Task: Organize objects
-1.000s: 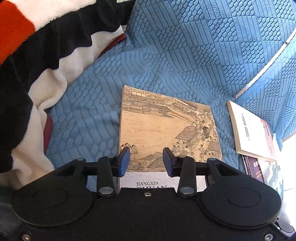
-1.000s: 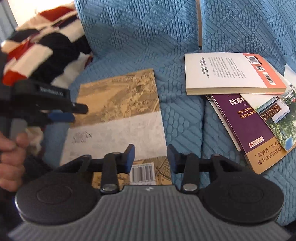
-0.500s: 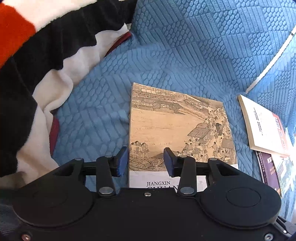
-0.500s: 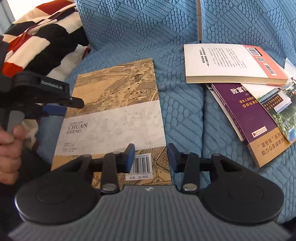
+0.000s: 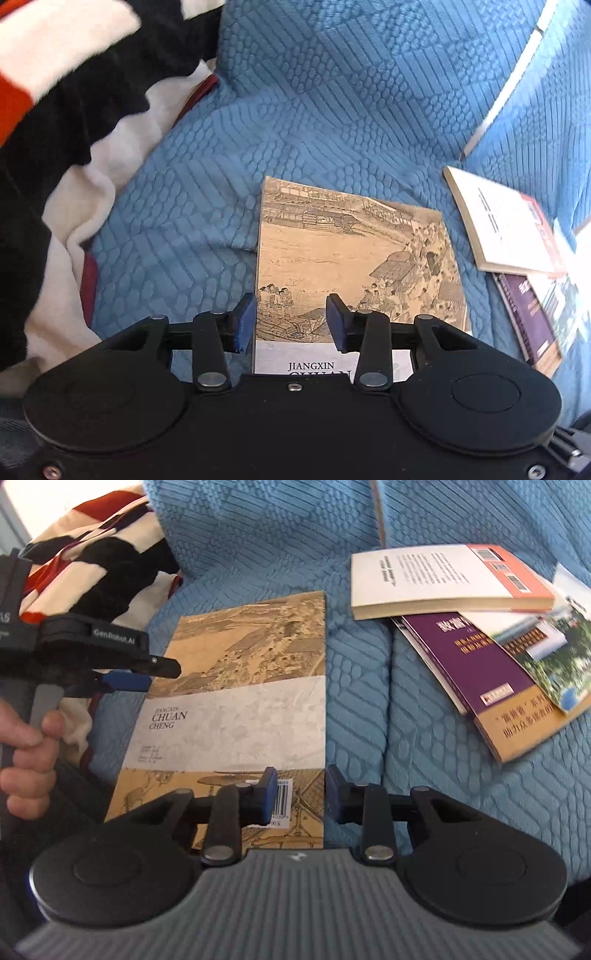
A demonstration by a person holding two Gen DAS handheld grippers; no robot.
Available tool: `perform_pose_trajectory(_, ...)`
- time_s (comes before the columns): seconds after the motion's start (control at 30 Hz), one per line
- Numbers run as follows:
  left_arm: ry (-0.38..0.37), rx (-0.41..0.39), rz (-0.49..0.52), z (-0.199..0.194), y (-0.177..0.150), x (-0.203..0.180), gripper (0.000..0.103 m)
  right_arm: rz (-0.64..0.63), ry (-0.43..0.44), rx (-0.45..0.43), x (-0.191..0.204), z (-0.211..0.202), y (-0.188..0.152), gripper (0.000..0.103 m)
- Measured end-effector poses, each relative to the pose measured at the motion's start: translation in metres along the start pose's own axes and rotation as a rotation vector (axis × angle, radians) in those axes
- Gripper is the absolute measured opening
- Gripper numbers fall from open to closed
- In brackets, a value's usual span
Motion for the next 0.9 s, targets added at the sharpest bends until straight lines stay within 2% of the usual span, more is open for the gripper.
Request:
perform_pose_trajectory(0.1, 0.006, -0.046, 0.052, -0.011, 0.004, -0.008, 0.038, 0.030, 0.012, -0.036, 0.000, -0.013, 0.010, 0.032)
perform_pose_trajectory(0.3, -0.003, -0.113, 0.075, -0.044, 0.008, -0.023, 0.038, 0.005, 0.036, -0.171, 0.006, -0.066, 0.044, 0.032)
perform_pose_trajectory(0.43, -0.049, -0.138, 0.076, -0.073, 0.008, -0.039, 0.038, -0.018, 0.053, -0.245, 0.009, -0.104, 0.060, 0.032)
perform_pose_trajectory(0.67, -0.070, -0.234, 0.116, -0.132, 0.003, -0.071, 0.038, -0.021, 0.060, -0.338, 0.004, -0.159, 0.070, 0.033)
perform_pose_trajectory(0.9, -0.112, -0.280, 0.111, -0.177, -0.005, -0.088, 0.037, -0.029, 0.049, -0.398, -0.004, -0.199, 0.065, 0.033)
Point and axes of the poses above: each gripper's, at about its wrist camera, not at the fingertips, and z roughly the way its jaws point, x to its left, y to its top, the point moved 7 cm from there along z, roughly the way its jaws point, and after that the axes turned 2 degrees about -y, right-handed, at the moved point
